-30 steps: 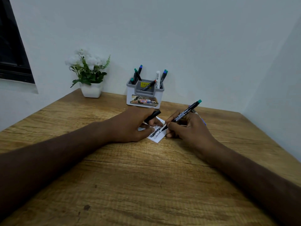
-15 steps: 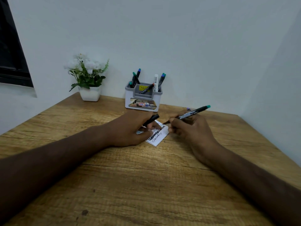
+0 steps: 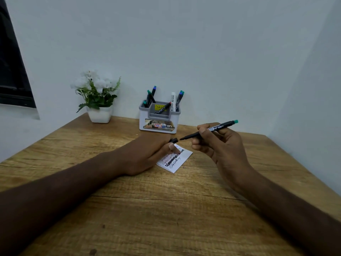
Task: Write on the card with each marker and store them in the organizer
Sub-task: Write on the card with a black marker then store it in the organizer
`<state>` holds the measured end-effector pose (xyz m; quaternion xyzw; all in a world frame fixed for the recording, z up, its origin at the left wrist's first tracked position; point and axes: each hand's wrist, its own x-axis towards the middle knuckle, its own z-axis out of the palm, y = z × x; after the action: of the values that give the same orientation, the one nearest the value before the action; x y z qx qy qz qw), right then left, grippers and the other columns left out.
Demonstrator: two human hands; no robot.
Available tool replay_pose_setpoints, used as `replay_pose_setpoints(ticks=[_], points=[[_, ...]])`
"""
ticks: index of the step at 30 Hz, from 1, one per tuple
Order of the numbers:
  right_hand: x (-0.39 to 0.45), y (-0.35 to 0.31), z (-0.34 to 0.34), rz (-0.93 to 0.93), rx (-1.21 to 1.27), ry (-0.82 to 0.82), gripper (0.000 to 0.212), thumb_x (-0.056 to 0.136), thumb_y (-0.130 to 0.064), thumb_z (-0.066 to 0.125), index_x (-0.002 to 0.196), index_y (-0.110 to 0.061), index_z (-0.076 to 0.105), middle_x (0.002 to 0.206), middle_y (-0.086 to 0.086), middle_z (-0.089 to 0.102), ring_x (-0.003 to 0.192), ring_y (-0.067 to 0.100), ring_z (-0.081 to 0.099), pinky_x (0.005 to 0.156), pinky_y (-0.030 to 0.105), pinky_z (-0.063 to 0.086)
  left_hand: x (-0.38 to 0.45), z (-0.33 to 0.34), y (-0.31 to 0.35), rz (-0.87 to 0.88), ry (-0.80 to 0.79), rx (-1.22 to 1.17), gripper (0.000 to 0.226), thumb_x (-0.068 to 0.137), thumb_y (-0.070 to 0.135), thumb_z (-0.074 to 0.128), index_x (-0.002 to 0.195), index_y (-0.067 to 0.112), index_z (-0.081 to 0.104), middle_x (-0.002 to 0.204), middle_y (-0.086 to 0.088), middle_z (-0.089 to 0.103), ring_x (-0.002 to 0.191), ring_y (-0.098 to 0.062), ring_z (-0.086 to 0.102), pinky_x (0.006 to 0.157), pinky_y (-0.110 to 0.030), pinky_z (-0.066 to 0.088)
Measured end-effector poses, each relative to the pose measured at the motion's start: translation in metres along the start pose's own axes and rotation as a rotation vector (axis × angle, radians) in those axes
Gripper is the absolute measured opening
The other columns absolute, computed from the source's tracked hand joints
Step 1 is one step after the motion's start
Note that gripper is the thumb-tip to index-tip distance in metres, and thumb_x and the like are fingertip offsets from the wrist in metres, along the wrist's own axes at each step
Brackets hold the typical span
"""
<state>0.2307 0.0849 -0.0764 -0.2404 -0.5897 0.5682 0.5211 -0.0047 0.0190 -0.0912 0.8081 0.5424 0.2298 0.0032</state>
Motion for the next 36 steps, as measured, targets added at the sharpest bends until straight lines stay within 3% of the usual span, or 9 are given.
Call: replay_pose_setpoints(ticks=[9,14,19,25,27,29,31,34,36], points=[[-0.001,0.005,0.000,0.015,-0.128,-0.062,0.017,0.096,-0.017,0.074,0.104,-0.003,0.078,0.086,0.017,0.081,0.080,0.028,0.078,0.082,0.041,0.067,0.000,-0.002,0.004,-0.025,-0.025,0.001,0.036,0.110,0.054,0.024,0.109,0.036,0.055,0.096,0.015,0.061,0.087,-0.005,0.055,0.079,-0.041,0.050],[0.001,0.011,0.011,-0.011,-0.398,-0.106,0.018,0.092,-0.030,0.082,0.099,-0.014,0.084,0.090,0.006,0.084,0.086,0.019,0.080,0.091,0.050,0.065,0.001,-0.001,0.004,0.033,0.012,-0.043,0.038,0.112,0.050,0.027,0.137,0.037,0.051,0.122,0.016,0.066,0.107,-0.005,0.060,0.090,-0.036,0.051],[0.003,0.010,0.023,-0.052,-0.393,-0.093,0.012,0.094,-0.027,0.079,0.096,-0.016,0.083,0.090,-0.001,0.085,0.085,0.012,0.080,0.082,0.035,0.064,0.000,0.001,0.003,0.039,0.072,-0.078,0.032,0.113,0.046,0.029,0.133,0.038,0.052,0.124,0.017,0.066,0.108,0.002,0.058,0.090,-0.025,0.047],[0.004,0.011,0.025,-0.062,-0.447,-0.109,0.020,0.098,-0.038,0.074,0.098,-0.020,0.083,0.090,-0.001,0.084,0.088,0.016,0.080,0.086,0.042,0.065,0.000,-0.001,0.007,0.016,0.085,-0.070,0.033,0.111,0.048,0.028,0.128,0.036,0.053,0.118,0.015,0.067,0.103,0.000,0.060,0.087,-0.026,0.048],[0.005,0.009,0.019,-0.158,-0.599,-0.133,0.024,0.101,-0.045,0.069,0.103,-0.024,0.082,0.093,-0.004,0.082,0.092,0.011,0.077,0.085,0.038,0.063,0.001,0.001,0.005,0.007,0.109,-0.091,0.032,0.113,0.045,0.030,0.132,0.032,0.052,0.114,0.015,0.067,0.100,-0.001,0.062,0.084,-0.024,0.050],[0.000,0.009,0.010,-0.258,-0.882,-0.227,0.026,0.101,-0.052,0.062,0.112,-0.034,0.077,0.101,-0.015,0.078,0.098,-0.001,0.069,0.084,0.026,0.058,0.002,0.002,0.001,-0.027,0.133,-0.207,0.028,0.114,0.037,0.033,0.137,0.029,0.046,0.113,0.012,0.071,0.099,0.001,0.067,0.082,-0.019,0.053],[-0.002,0.011,0.001,-0.324,-1.124,-0.407,0.036,0.100,-0.057,0.052,0.117,-0.036,0.076,0.109,-0.019,0.073,0.101,-0.003,0.064,0.087,0.028,0.055,0.003,-0.001,0.002,-0.124,0.133,-0.448,0.023,0.114,0.032,0.034,0.134,0.025,0.043,0.114,0.005,0.076,0.100,-0.006,0.074,0.084,-0.027,0.061],[-0.002,0.013,-0.005,-0.306,-1.206,-0.527,0.036,0.099,-0.057,0.052,0.117,-0.036,0.076,0.112,-0.020,0.070,0.103,-0.002,0.062,0.087,0.030,0.054,0.002,-0.005,0.007,-0.281,0.225,-0.732,0.028,0.114,0.032,0.036,0.121,0.010,0.051,0.113,-0.002,0.079,0.100,-0.020,0.077,0.084,-0.043,0.064],[0.000,0.014,-0.005,-0.319,-1.210,-0.520,0.035,0.099,-0.057,0.055,0.118,-0.036,0.076,0.115,-0.021,0.069,0.106,-0.002,0.060,0.089,0.029,0.054,0.001,-0.007,0.004,-0.290,0.330,-0.658,0.032,0.111,0.037,0.041,0.113,0.016,0.064,0.112,0.003,0.078,0.100,-0.015,0.075,0.085,-0.045,0.062]])
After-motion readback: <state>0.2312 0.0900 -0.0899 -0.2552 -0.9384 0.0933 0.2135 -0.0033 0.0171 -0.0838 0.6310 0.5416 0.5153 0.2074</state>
